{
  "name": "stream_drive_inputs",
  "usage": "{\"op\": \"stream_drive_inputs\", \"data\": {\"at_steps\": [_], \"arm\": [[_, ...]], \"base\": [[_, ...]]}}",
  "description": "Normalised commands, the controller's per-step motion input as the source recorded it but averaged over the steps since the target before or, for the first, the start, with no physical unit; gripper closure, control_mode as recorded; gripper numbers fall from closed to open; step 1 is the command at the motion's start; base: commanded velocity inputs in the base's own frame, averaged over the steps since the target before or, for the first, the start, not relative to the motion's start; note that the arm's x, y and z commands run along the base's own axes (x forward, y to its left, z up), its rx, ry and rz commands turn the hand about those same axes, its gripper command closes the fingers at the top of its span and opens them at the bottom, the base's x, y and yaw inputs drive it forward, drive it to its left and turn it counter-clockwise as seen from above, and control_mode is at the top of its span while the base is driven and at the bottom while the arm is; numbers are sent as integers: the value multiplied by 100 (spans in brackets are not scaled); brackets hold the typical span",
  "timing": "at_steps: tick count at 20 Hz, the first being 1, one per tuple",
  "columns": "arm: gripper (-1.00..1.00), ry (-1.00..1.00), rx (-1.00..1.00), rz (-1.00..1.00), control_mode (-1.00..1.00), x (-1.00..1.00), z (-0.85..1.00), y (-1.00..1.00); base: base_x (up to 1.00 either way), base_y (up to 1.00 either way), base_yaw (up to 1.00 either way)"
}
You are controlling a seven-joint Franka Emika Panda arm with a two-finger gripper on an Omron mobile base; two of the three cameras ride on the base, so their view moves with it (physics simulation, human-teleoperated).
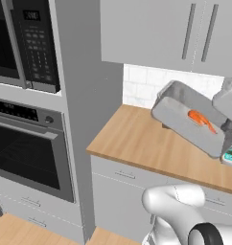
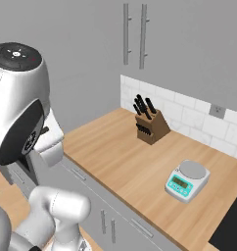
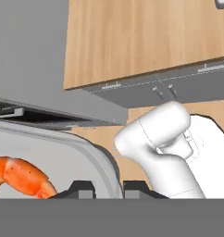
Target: Take the meat container that has the shrimp and place it on the second highest rack of the freezer. Then take the vegetable container that has the corn and lemon and place it on the highest rack of the freezer.
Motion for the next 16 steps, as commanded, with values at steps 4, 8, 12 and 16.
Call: {"op": "stream_drive_inputs", "data": {"at_steps": [4,8,12,16], "arm": [[100,-2,0,12,100,-22,40,0],[100,0,0,0,100,0,0,0],[100,0,0,0,100,0,0,0],[100,0,0,0,100,0,0,0]], "base": [[-4,0,2],[-16,9,1],[-63,0,5],[-59,0,4]]}}
